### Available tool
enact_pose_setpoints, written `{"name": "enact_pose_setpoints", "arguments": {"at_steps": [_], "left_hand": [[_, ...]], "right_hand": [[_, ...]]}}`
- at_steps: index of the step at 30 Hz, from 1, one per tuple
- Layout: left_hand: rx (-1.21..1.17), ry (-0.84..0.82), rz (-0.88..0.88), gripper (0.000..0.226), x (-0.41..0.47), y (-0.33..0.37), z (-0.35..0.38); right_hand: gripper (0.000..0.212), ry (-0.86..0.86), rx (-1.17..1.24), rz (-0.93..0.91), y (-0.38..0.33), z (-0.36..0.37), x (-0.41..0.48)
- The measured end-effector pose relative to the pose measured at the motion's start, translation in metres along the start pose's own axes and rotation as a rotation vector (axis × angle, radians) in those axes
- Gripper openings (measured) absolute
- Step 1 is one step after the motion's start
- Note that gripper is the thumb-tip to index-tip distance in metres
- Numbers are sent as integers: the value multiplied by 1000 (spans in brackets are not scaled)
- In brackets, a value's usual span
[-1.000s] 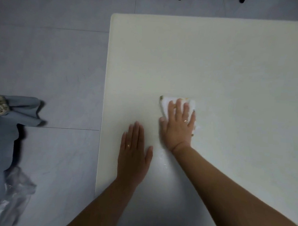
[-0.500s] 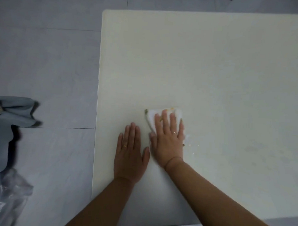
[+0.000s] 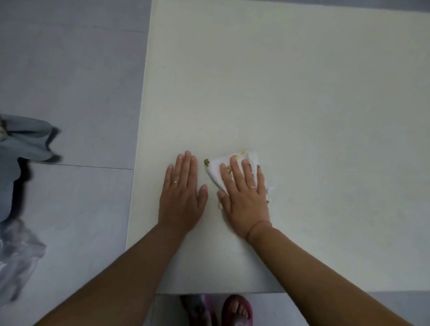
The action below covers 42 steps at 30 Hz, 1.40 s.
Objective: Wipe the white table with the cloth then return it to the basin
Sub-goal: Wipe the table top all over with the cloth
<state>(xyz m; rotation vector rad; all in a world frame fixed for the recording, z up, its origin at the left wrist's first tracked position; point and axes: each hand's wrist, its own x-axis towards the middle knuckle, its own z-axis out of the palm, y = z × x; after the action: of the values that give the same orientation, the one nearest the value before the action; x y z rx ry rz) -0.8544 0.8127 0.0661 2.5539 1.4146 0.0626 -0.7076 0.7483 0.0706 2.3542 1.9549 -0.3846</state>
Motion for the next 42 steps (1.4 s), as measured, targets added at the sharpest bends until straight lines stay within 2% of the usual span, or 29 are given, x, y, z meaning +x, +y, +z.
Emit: {"name": "enact_pose_setpoints", "arguments": {"at_steps": [2, 3, 5, 8, 10, 12, 15, 17, 19, 22, 24, 26, 28, 30, 31, 33, 36, 39, 42], "left_hand": [[-16, 13, -10, 63, -7, 1, -3], [-18, 25, -13, 63, -14, 2, -3], [-19, 24, -4, 62, -35, 4, -1], [-25, 5, 19, 61, -76, 9, 7], [-36, -21, 20, 61, -100, 14, 13], [-39, -42, -1, 61, -114, 16, 16], [-25, -52, -7, 62, -117, 16, 15], [-26, -71, -11, 62, -117, 16, 14], [-23, -82, -25, 63, -117, 17, 13], [0, -88, -36, 64, -117, 19, 14], [25, -99, -36, 64, -116, 19, 14], [52, -109, -33, 64, -116, 19, 13], [60, -127, -32, 64, -117, 19, 11], [45, -130, -33, 65, -117, 19, 10], [34, -133, -35, 65, -117, 19, 10], [15, -136, -38, 66, -117, 20, 10], [-6, -129, -45, 67, -117, 21, 10], [4, -134, -44, 68, -117, 21, 9], [22, -138, -40, 70, -116, 23, 7]], "right_hand": [[58, -3, -48, -95, 28, -3, -6], [58, -2, -54, -65, 42, -4, -8], [55, 6, 2, 132, 55, -4, -10], [58, 21, 106, 401, 22, 3, -18], [60, 3, 101, 327, -12, 9, -36], [59, -18, 39, 90, -29, 12, -59], [56, -8, -58, -147, 1, 9, -71], [58, -28, -84, -88, 34, 7, -71], [60, -36, -5, 99, 53, 7, -71], [56, 10, 99, 342, 25, 11, -78], [59, 23, 101, 301, -13, 13, -93], [59, -8, 63, 104, -36, 13, -115], [57, -50, 22, -68, -26, 16, -128], [56, -66, -15, -150, 4, 18, -129], [56, -67, -25, -131, 18, 18, -129], [59, -57, 29, 64, 35, 17, -129], [58, -4, 150, 365, 6, 19, -132], [60, -8, 181, 338, -37, 21, -144], [56, 2, 80, 255, -31, 17, -145]]}}
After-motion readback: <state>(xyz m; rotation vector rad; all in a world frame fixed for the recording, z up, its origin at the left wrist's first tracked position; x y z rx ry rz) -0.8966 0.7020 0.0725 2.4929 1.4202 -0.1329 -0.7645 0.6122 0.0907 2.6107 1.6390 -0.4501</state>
